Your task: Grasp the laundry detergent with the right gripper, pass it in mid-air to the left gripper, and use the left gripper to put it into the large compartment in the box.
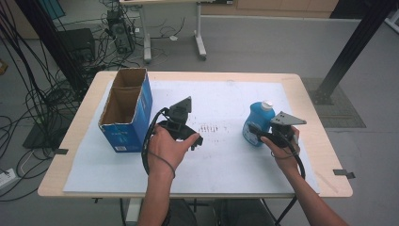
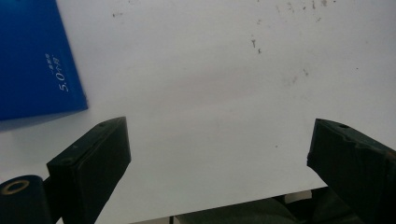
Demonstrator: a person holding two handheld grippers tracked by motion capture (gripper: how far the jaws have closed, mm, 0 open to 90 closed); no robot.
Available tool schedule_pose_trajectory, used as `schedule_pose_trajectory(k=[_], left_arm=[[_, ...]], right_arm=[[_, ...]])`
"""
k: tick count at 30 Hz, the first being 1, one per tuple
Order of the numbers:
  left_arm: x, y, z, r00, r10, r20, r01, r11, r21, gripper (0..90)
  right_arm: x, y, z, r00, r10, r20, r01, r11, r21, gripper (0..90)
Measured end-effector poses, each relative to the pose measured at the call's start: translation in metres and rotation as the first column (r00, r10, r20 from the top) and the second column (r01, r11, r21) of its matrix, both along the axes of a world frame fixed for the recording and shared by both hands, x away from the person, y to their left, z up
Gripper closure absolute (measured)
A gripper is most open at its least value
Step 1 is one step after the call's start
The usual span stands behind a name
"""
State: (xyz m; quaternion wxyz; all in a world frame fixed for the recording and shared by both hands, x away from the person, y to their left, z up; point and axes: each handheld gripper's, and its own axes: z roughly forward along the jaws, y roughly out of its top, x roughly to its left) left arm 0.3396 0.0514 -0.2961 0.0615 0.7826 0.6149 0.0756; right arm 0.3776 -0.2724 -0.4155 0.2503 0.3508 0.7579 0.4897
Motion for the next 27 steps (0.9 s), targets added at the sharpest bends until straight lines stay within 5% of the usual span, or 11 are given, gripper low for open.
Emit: schedule_pose_trajectory(k=[27], left_arm=[[-0.0011,0.0025,0.0052,0.9999,-0.010,0.003,0.010,0.9998,-0.016,6.2]], right_arm=[[0.0014,0.0011,0.0025,0.9999,0.006,-0.011,-0.006,1.000,-0.010,44.7]])
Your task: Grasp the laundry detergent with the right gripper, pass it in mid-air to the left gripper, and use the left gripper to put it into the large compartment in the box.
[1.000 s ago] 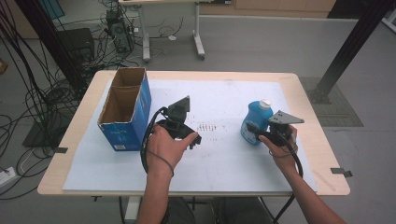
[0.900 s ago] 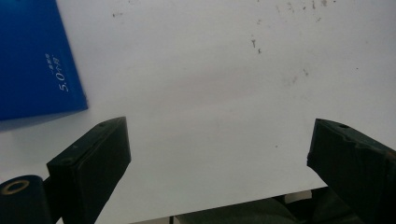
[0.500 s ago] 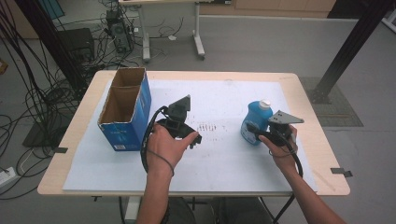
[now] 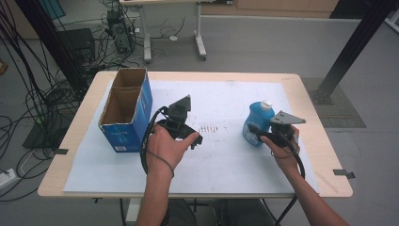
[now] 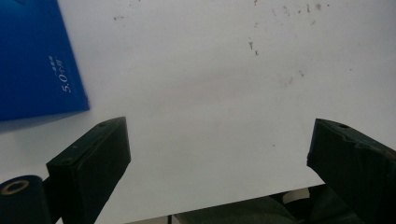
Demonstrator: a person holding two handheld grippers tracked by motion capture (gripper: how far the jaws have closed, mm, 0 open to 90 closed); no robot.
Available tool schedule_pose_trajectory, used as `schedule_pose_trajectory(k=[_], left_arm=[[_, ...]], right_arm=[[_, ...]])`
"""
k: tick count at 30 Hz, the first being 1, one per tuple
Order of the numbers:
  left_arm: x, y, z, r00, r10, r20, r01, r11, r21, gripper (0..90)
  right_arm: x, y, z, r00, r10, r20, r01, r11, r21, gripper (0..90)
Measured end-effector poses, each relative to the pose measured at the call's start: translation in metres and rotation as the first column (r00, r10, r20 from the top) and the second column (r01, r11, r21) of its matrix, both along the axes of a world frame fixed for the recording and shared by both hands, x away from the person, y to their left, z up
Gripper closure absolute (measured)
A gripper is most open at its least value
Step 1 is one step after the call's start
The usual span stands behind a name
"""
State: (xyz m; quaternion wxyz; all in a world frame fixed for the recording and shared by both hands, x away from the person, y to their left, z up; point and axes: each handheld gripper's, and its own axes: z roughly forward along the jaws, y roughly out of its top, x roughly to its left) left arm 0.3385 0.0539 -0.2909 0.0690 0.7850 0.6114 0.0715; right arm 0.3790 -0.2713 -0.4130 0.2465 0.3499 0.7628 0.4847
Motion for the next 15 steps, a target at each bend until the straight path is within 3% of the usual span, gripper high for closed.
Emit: schedule_pose_trajectory(k=[3,15], left_arm=[[0.002,0.003,-0.002,0.9999,-0.001,-0.012,0.001,1.0000,0.010,6.1],[0.001,0.012,0.012,0.9994,-0.026,0.021,0.027,0.9996,-0.013,6.2]], right_arm=[[0.001,0.000,0.002,0.9999,0.008,-0.011,-0.009,1.000,-0.003,44.7],[0.007,-0.001,0.018,0.9991,0.025,-0.033,-0.025,1.000,0.009,44.8]])
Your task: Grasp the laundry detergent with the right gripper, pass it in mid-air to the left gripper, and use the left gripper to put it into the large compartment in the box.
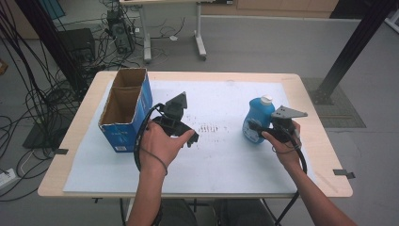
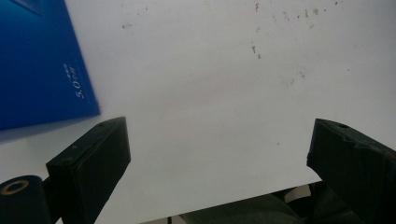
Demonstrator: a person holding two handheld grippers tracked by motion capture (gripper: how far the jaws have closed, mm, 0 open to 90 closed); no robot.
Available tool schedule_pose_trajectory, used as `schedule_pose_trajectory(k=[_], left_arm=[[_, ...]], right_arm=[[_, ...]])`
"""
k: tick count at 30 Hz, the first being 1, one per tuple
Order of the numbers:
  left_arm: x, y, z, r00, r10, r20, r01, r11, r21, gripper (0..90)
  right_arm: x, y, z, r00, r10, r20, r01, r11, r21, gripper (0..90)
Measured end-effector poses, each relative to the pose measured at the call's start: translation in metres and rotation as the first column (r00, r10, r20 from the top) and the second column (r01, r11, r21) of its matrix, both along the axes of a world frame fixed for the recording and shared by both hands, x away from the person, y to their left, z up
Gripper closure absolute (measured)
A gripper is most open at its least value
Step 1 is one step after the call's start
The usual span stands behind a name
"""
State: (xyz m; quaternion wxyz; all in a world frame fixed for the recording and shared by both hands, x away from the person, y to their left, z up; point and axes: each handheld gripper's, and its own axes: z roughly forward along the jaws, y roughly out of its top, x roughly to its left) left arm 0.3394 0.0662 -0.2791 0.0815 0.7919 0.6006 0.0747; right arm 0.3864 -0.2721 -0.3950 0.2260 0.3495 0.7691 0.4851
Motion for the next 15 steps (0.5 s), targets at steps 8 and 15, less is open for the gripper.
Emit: schedule_pose_trajectory(k=[8,15], left_arm=[[0.001,0.006,0.011,0.9996,-0.027,0.007,0.027,0.9996,0.003,6.2],[0.004,0.009,0.024,0.9971,-0.074,0.019,0.074,0.9972,0.006,6.0]], right_arm=[[0.010,-0.001,0.017,0.9993,0.017,-0.033,-0.016,1.000,0.017,44.8],[0.021,0.002,0.036,0.9988,0.030,-0.040,-0.029,0.999,0.025,44.8]])
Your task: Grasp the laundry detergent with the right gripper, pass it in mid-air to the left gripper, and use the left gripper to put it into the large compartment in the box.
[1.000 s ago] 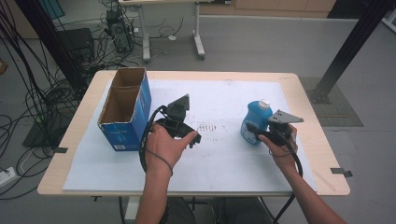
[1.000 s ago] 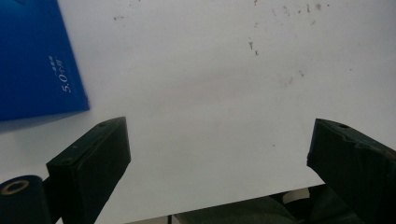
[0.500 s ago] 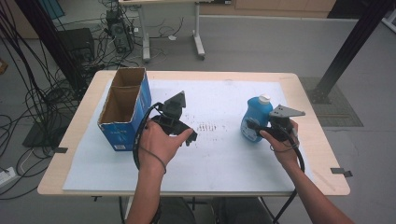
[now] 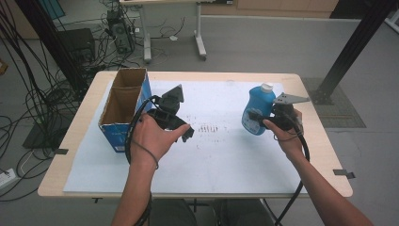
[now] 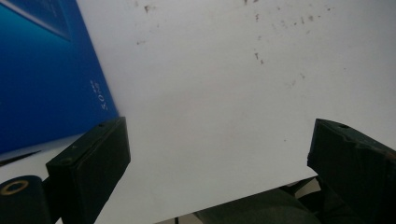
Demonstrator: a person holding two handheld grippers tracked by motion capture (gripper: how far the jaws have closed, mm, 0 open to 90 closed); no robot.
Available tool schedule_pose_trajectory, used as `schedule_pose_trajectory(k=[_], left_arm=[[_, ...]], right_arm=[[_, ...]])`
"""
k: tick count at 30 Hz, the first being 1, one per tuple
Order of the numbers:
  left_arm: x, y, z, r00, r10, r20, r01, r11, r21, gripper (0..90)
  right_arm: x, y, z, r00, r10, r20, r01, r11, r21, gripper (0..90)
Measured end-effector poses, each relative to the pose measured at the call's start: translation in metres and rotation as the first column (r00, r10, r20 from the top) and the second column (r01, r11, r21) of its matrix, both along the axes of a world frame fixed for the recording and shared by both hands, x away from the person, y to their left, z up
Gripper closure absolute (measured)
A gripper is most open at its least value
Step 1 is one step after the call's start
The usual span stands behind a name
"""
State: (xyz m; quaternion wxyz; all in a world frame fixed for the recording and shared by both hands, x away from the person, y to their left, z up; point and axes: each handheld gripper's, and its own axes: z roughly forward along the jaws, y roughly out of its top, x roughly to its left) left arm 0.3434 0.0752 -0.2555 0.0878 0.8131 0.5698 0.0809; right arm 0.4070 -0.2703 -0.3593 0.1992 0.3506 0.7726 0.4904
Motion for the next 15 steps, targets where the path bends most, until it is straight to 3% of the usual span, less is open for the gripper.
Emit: schedule_pose_trajectory(k=[8,15], left_arm=[[0.004,0.001,0.026,0.9976,-0.061,0.034,0.060,0.9981,0.017,5.8],[0.006,0.000,0.043,0.9942,-0.101,0.036,0.100,0.9944,0.034,5.8]], right_arm=[[0.014,0.005,0.020,0.9997,0.022,-0.012,-0.022,1.000,0.012,44.8],[0.027,0.015,0.039,0.9985,0.052,-0.015,-0.052,0.999,0.006,44.8]])
